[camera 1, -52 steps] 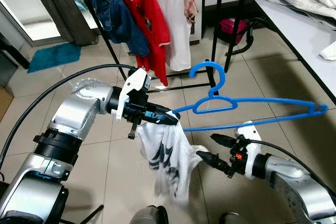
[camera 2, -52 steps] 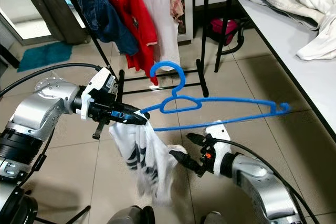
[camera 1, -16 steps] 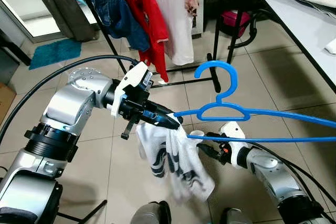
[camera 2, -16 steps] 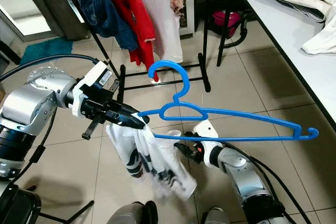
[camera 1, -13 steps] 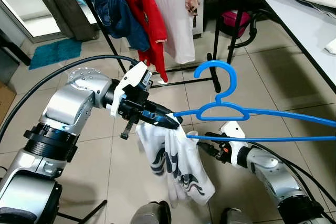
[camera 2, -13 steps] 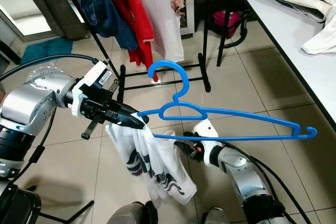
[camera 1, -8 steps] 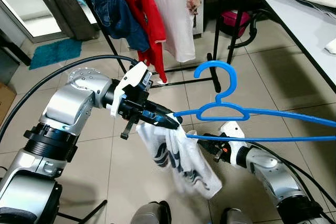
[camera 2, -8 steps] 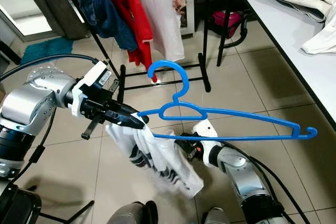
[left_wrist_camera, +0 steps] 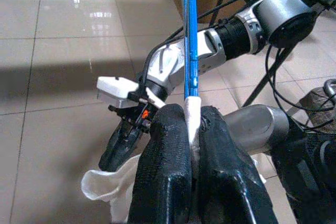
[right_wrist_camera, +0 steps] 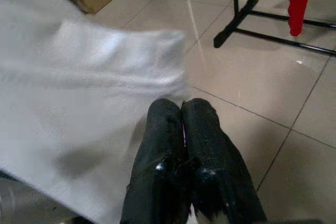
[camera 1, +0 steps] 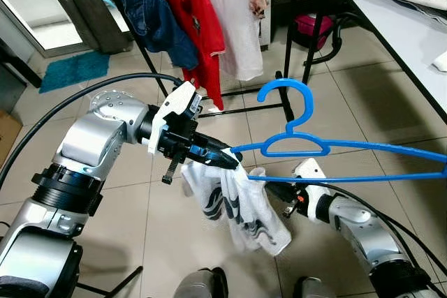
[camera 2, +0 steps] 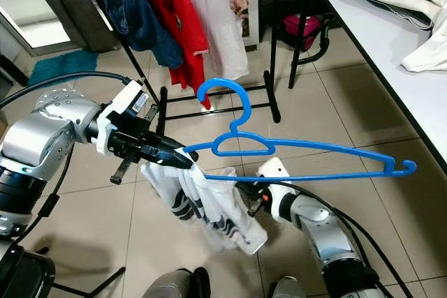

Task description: Hang hanger

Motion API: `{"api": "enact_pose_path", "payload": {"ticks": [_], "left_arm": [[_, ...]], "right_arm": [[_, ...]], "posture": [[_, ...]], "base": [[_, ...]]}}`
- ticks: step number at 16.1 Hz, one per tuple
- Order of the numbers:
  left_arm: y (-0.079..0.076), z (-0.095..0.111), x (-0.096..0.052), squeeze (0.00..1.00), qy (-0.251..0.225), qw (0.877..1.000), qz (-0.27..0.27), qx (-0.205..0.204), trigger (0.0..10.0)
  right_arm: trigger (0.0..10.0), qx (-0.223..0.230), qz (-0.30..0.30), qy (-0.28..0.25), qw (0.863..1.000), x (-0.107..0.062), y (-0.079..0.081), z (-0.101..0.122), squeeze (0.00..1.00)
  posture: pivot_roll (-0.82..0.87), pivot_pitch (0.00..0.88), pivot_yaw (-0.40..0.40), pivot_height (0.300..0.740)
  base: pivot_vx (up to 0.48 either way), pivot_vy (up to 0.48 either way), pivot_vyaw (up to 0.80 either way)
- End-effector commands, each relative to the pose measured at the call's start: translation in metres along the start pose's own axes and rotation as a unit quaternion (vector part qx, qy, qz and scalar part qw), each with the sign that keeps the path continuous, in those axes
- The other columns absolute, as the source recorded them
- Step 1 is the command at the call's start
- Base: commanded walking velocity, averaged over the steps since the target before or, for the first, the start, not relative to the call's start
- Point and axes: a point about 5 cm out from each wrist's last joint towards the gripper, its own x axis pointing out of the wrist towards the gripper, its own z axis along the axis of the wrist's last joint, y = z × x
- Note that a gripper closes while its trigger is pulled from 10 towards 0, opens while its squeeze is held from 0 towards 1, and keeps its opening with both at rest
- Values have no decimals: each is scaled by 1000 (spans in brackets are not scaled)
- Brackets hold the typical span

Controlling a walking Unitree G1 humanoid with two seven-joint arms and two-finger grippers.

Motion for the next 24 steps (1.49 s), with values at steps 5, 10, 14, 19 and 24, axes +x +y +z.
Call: {"api": "enact_pose_path", "payload": {"ticks": [5, 10, 14, 19, 24], "left_arm": [[-7, -14, -19, 0, -3, 998, 60, -11, 0], [-9, -32, -24, 0, 33, 994, 105, -24, 0], [-13, -71, 0, 0, 61, 980, 182, -48, 0], [-17, -107, 34, 0, 44, 936, 333, -106, 0], [-22, -115, 53, 0, 31, 893, 432, -119, 10000]], "right_arm": [[0, 53, -38, -29, 997, -16, -1, -9, 0], [1647, 68, -102, -32, 992, -31, -11, -14, 0], [10000, 121, -186, -17, 975, -45, 2, -31, 0], [10000, 219, -338, -25, 915, -55, 12, -37, 0], [10000, 224, -363, -46, 903, -50, 24, -21, 0]], "posture": [[38, 60, 197, 740], [22, 42, 210, 740], [-7, 25, 186, 740], [-26, 3, 184, 740], [-32, 0, 164, 740]], "base": [[0, 0, 0], [0, 0, 0], [0, 0, 0], [0, 0, 0], [0, 0, 0]]}}
